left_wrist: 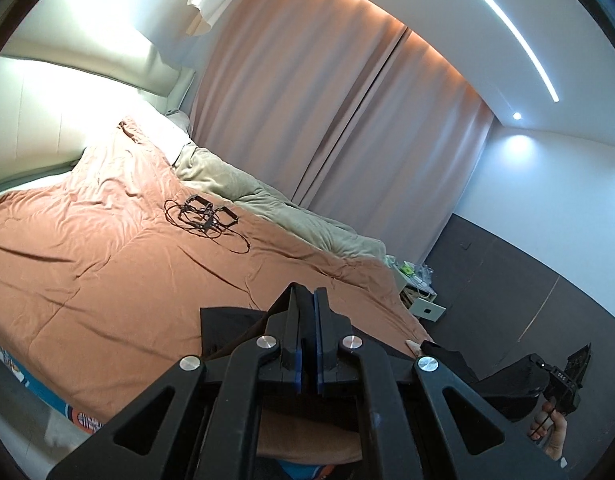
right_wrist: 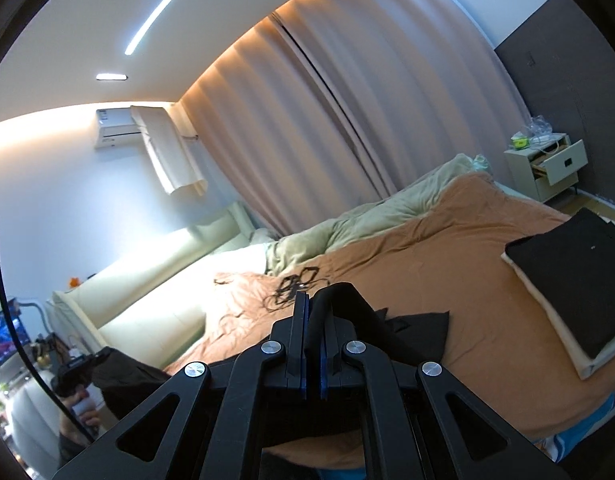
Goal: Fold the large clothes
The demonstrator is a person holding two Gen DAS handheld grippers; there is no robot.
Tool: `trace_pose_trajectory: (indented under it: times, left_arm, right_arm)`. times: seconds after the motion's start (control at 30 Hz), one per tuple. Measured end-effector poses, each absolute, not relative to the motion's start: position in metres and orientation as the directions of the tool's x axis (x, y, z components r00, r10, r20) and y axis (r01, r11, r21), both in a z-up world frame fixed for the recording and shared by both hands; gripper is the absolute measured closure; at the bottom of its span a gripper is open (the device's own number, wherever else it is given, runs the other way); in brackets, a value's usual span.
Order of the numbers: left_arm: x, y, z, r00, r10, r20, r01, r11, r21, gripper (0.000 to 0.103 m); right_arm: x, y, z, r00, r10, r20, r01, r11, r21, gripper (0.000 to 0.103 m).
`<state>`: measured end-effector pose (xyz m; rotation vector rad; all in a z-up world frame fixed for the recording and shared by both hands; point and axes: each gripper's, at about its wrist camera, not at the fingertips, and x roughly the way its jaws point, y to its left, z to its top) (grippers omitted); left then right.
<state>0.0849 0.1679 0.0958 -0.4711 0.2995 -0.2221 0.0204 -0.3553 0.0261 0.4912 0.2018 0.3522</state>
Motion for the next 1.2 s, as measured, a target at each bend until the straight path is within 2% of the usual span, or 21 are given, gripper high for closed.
trace_pose_trajectory:
  times: [0.6,0.97,1.2]
  left_arm:
    - [0.230,0.159,0.114,0.917,-0.233,-0.324,0.081,0.904,-0.420,0.096]
    - [0.316,0.160,0.079,0.881,-0.190,-0.434,0.003,0.918,-0.396,0.096]
    - [0.363,0.157,0.038,0.838,-0.171,-0.517,-0.039,0.928,-0.371,0.096]
  right_arm:
    - [0.177,-0.372,0.048,0.922,0.317,-0.222,-0.177,0.856,0.486,0.099]
    - [0.253,-0.371,0.027,0.905,0.297,-0.303,-0.116,0.861,0.496,0.099]
    - [0.300,-0.369,-0.012,0.878,0.276,-0.390,-0.058,0.871,0.487,0.099]
